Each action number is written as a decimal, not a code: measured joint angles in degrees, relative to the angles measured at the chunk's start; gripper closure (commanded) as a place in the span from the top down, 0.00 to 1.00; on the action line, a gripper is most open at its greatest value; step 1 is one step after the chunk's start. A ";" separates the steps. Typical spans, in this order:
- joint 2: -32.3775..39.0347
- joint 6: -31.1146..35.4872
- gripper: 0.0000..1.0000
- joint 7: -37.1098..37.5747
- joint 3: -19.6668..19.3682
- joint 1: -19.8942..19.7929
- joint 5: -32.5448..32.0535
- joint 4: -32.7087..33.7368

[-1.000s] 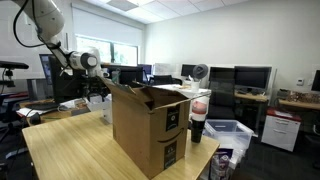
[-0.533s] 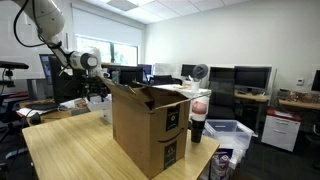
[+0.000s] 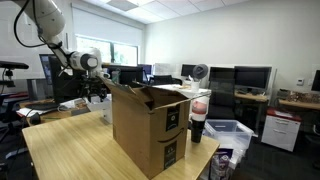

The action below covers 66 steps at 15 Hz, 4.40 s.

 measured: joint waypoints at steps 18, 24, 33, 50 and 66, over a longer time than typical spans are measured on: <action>0.12 1.33 0.78 -2.51 -0.16 -0.04 -1.73 -0.37; 0.11 1.33 0.82 -6.49 -0.16 -0.12 -3.60 -0.79; 0.05 1.12 0.79 -16.18 0.65 -0.98 -5.14 -0.96; 0.02 1.08 0.16 -25.69 2.54 -2.30 -5.16 -0.97; -0.49 -3.77 0.16 -25.68 2.43 -2.71 -5.08 1.66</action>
